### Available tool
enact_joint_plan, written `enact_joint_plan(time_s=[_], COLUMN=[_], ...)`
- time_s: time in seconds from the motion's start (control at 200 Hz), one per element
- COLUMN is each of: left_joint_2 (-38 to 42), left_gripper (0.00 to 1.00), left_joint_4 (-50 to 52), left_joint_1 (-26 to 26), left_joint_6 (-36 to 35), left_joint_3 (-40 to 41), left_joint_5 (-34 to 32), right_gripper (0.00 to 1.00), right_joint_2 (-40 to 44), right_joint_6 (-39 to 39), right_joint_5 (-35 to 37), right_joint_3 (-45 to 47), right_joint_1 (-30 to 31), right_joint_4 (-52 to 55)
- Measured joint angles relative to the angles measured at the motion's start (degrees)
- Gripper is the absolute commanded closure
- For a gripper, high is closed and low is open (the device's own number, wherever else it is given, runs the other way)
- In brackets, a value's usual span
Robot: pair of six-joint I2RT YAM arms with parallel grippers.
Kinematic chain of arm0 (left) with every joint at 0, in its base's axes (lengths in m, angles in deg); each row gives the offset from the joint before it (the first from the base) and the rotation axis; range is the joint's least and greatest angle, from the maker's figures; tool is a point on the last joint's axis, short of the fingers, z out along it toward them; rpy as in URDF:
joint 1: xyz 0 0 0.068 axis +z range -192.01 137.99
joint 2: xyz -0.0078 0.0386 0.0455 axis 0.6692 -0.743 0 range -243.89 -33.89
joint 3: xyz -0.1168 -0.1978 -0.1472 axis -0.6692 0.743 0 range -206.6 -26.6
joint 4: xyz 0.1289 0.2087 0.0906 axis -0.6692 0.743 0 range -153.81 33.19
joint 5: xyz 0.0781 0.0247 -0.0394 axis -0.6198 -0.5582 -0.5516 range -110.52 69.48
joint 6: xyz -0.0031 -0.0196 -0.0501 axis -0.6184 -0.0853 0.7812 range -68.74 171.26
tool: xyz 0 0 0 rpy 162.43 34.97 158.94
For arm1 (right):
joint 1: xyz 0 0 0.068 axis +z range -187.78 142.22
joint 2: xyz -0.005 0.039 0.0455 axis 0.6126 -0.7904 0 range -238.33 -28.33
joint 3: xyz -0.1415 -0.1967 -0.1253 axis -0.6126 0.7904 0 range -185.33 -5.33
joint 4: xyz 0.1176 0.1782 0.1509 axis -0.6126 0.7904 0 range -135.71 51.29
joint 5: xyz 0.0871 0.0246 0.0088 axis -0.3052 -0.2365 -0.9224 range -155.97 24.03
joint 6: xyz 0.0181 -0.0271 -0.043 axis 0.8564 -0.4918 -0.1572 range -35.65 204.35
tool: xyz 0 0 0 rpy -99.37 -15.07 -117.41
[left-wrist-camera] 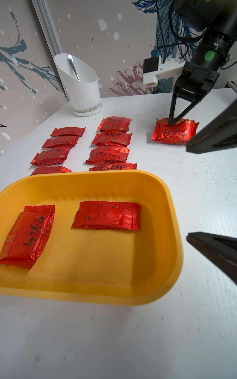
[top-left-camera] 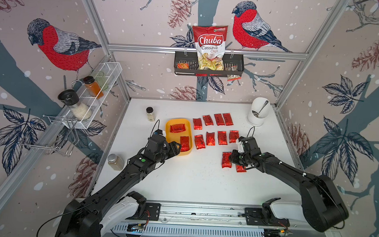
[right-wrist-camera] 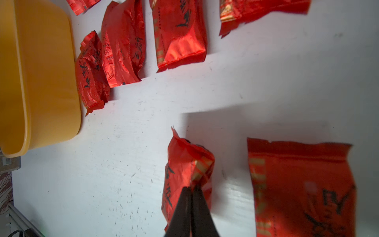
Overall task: Take the tea bags out of the storage box
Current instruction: Place the tea bag at the center of the board, then pick up the tea bag from the storage box.
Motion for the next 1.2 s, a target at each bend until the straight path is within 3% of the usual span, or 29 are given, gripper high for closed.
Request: enact_joint_plan(time_s=[0.07, 0.135, 0.325, 0.59, 0.921, 1.201], left_joint_2=[-0.90, -1.79, -7.91, -25.75, -36.59, -43.08], left_gripper=[0.32, 0.32, 0.34, 0.42, 0.43, 0.56], left_joint_4=[0.13, 0.09, 1.29, 6.62, 7.39, 5.11], left_joint_1=[0.00, 0.00, 1.03, 1.53, 1.53, 1.53], left_joint_6=[0.00, -0.13, -4.02, -12.68, -14.10, -14.03], left_joint_3=[-0.81, -2.25, -10.78, -22.91, -23.45, -23.50], left_joint_5=[-0.11, -0.55, -2.99, -4.46, -4.35, -2.43], right_gripper=[0.48, 0.45, 0.43, 0.42, 0.42, 0.42], right_joint_2=[1.49, 3.17, 7.10, 5.53, -0.61, -1.73], right_joint_6=[-0.11, -0.22, -0.17, 0.52, 1.16, 0.96], right_joint_5=[1.20, 1.84, 3.76, 5.99, 7.13, 7.15], right_joint_3=[-0.09, -0.85, -6.69, -17.57, -20.72, -20.44], right_joint_1=[0.02, 0.13, 2.14, 9.90, 15.12, 15.34], right_joint_4=[0.98, 2.27, 5.33, 8.09, 7.87, 6.86])
